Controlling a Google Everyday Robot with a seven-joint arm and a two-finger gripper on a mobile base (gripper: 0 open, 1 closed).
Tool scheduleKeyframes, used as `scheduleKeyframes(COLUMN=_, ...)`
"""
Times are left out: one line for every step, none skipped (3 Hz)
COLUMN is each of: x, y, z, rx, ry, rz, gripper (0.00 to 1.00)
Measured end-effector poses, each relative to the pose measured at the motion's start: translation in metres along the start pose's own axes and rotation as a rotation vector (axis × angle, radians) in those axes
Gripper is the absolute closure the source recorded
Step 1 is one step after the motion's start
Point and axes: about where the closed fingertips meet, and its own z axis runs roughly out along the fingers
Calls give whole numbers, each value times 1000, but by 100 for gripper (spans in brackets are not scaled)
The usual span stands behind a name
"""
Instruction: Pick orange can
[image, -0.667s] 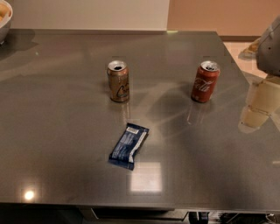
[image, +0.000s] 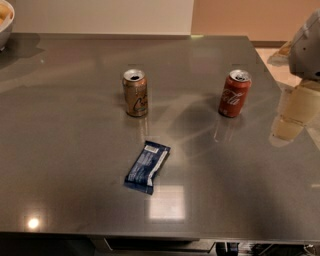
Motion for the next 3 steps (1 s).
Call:
scheduleKeyframes(x=-26, y=-19, z=5, rx=-21, ry=-66, rz=-28, gripper=0)
scheduleKeyframes(x=-63, y=-40, z=19, rx=-29, ry=-115, rz=-45, gripper=0)
scheduleKeyframes(x=-104, y=-57, z=38, rx=-26, ry=-161, rz=-40, gripper=0)
